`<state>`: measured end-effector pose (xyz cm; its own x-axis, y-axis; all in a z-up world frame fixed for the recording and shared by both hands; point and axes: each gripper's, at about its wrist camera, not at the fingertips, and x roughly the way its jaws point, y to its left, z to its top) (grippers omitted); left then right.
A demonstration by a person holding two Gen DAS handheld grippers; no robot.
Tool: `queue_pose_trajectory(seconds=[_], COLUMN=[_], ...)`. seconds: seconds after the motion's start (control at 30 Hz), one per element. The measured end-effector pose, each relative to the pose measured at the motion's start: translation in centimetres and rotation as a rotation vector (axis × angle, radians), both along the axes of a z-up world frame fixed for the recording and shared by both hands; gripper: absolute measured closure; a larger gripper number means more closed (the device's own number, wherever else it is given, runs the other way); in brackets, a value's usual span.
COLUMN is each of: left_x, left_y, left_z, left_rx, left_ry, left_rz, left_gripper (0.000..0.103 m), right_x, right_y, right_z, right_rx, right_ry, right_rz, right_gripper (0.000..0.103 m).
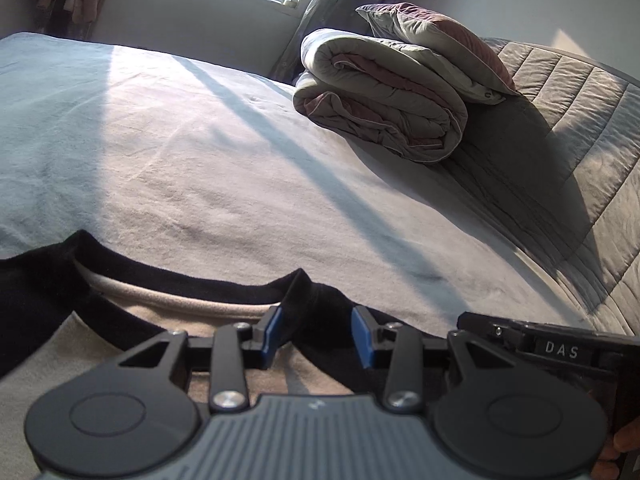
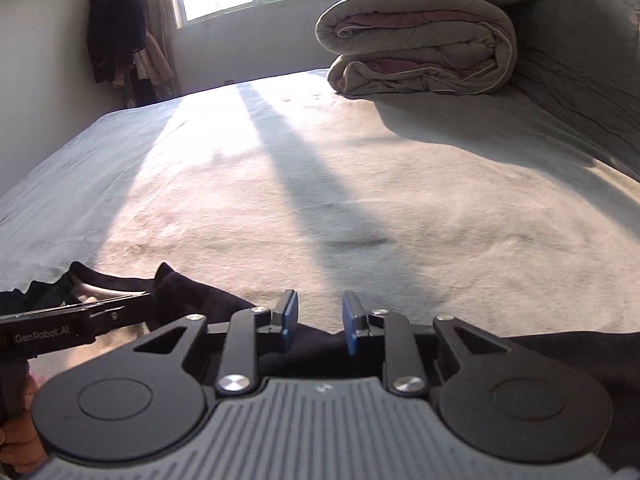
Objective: Fold clothes
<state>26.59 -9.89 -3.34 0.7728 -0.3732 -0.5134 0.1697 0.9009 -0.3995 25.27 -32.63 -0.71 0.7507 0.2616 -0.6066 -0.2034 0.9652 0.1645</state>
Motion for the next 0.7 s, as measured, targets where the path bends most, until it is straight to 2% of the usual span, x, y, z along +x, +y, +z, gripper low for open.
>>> queue_pose_trajectory(seconds=[0.07, 0.13, 0.17, 0.3, 0.43, 0.6, 0.7], left_x=[0.5, 1.0, 1.0, 0.9, 0.8, -0.3, -2.2], left_y=[0.7, 0.8, 0.6, 0.0, -0.3, -0.4, 1.2], left_z=[-0.7, -1.6, -1.8, -1.9, -1.8, -0.3, 1.0], left_rx=[-0.031, -0.04, -0.033, 0.001, 0.008, 0.028, 0.022], left_ry=[0.021, 0.052, 0.044, 0.021, 0.009, 0.005, 0.057], left_rz=[0.01, 0.015, 0.016, 0.022, 0.032, 0.053, 0.073], left_gripper=[0.064, 0.065, 0.065, 0.064, 0.059, 0.05, 0.047], right_x=[0.2, 0.7, 1.2, 2.6, 3.4, 0.1, -3.1], right_y=[2.2, 4.2, 5.0, 6.3, 6.4, 4.9, 3.4], right_z=[-0.6, -1.8, -2.5, -3.7, -3.9, -1.4, 0.0], right_rx=[-0.001, -0.044, -0.067, -0.147, -0.131, -0.135, -0.11], right_ry=[0.01, 0.015, 0.02, -0.056, -0.077, -0.076, -0.067], right_rz=[0.076, 0.121, 0.126, 0.118, 0.078, -0.01, -0.048], right_gripper=[0.079, 0.079, 0.079, 0.082, 0.08, 0.056, 0.049])
